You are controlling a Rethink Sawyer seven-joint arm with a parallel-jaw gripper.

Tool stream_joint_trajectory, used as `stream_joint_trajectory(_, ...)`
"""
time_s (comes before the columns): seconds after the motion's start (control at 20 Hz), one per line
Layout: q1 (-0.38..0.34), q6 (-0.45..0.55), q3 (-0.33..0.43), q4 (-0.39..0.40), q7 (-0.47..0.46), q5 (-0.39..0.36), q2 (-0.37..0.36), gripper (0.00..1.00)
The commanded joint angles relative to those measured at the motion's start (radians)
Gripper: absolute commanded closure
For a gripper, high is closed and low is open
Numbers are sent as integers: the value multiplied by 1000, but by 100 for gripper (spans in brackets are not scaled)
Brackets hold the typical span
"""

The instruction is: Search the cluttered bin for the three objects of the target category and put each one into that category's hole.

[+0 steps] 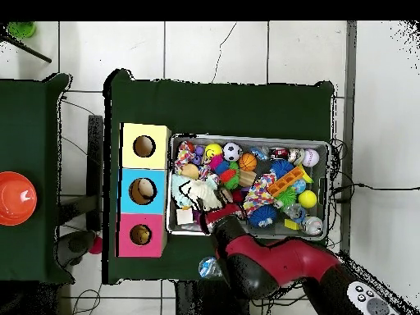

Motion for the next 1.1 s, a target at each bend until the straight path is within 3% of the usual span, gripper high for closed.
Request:
stream_joint_trajectory(0.05,54,225,-56,-128,-27,-79,-41,0)
stream_joint_trajectory(0.4,6,321,34,-124,-80,-126,-80,0)
stream_joint_trajectory(1.1,-79,477,217,-123,-119,-71,-120,0)
